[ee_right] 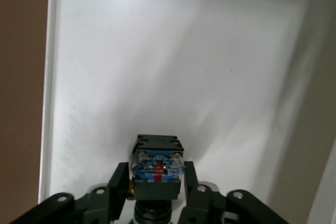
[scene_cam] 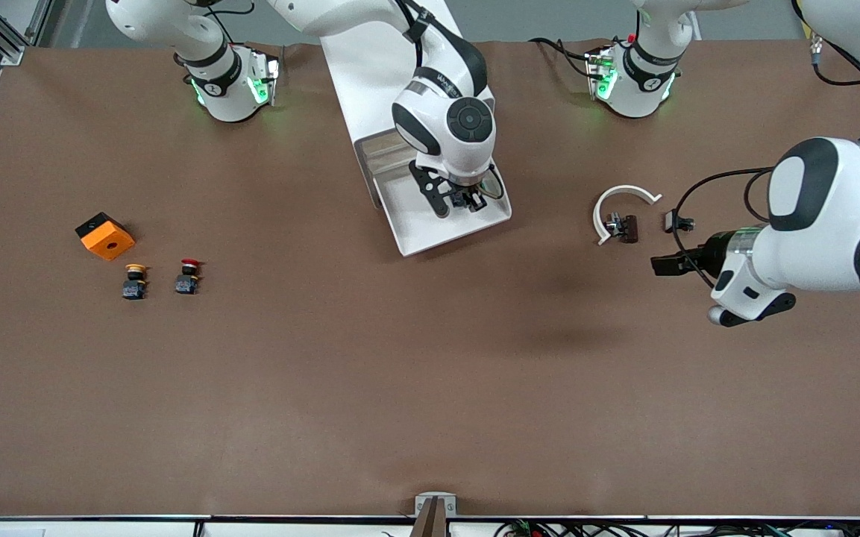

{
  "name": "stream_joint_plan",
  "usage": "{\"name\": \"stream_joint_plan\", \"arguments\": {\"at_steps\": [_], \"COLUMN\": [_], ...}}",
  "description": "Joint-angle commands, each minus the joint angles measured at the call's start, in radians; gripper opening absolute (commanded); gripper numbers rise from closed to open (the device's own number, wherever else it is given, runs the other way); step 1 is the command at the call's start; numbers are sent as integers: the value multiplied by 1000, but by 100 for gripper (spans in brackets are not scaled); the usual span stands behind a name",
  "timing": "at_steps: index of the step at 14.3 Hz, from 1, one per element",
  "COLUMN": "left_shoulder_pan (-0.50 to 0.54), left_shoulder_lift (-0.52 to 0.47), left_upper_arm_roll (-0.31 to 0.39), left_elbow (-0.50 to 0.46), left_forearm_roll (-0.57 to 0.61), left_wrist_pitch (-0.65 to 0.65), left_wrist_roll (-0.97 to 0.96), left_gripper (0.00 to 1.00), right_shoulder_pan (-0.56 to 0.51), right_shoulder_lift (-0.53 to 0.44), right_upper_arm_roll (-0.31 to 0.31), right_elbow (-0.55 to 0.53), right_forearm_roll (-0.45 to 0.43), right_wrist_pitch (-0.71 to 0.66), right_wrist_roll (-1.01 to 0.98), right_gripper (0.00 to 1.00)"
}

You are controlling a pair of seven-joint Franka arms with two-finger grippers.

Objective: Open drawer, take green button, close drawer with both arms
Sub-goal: 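Push the drawer shut with the left gripper while the right gripper carries the button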

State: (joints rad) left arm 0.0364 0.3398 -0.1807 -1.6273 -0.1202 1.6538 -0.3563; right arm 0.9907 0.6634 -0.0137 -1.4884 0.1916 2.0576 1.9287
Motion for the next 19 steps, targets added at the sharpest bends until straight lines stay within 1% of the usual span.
{"name": "stream_joint_plan", "arguments": {"at_steps": [1,3,5,7,8,10,11,13,14,15,16,17,19], "left_shoulder_pan": [-7,-7,-9,-24,-50,-99,-130,-179,-206,-232,-243,-248,-291], "left_shoulder_lift": [-13,-13,-18,-16,-15,-5,-1,19,27,40,51,62,86], "left_upper_arm_roll": [-35,-83,-126,-172,-177,-178,-177,-177,-177,-175,-177,-177,-177], "left_elbow": [-28,-61,-120,-172,-193,-203,-204,-203,-203,-203,-201,-201,-197], "left_forearm_roll": [14,13,13,24,51,68,70,74,76,77,91,112,142], "left_wrist_pitch": [67,144,258,364,403,432,445,493,518,533,546,558,569], "left_wrist_roll": [2,-13,-42,-152,-199,-266,-295,-361,-390,-417,-435,-458,-510], "left_gripper": [100,100,100,100,100,100,100,100,100,100,100,100,100], "right_shoulder_pan": [3,-1,-10,-49,-69,-119,-130,-187,-205,-228,-256,-283,-343], "right_shoulder_lift": [12,10,1,-7,-8,-7,-8,-56,-71,-83,-97,-116,-181], "right_upper_arm_roll": [-6,-8,-11,-11,-11,-9,-11,-11,-11,-14,-14,-14,-14], "right_elbow": [14,17,25,52,81,152,161,158,152,152,151,133,45], "right_forearm_roll": [-26,-34,-31,-26,-26,-26,-27,-26,-26,-30,-38,-50,-64], "right_wrist_pitch": [6,4,-4,-14,-52,-135,-142,-146,-171,-224,-247,-251,-243], "right_wrist_roll": [-2,-7,-43,-68,-91,-179,-229,-410,-530,-627,-724,-790,-948], "right_gripper": [0,0,0,0,0,0,0,0,0,0,0,0,0]}}
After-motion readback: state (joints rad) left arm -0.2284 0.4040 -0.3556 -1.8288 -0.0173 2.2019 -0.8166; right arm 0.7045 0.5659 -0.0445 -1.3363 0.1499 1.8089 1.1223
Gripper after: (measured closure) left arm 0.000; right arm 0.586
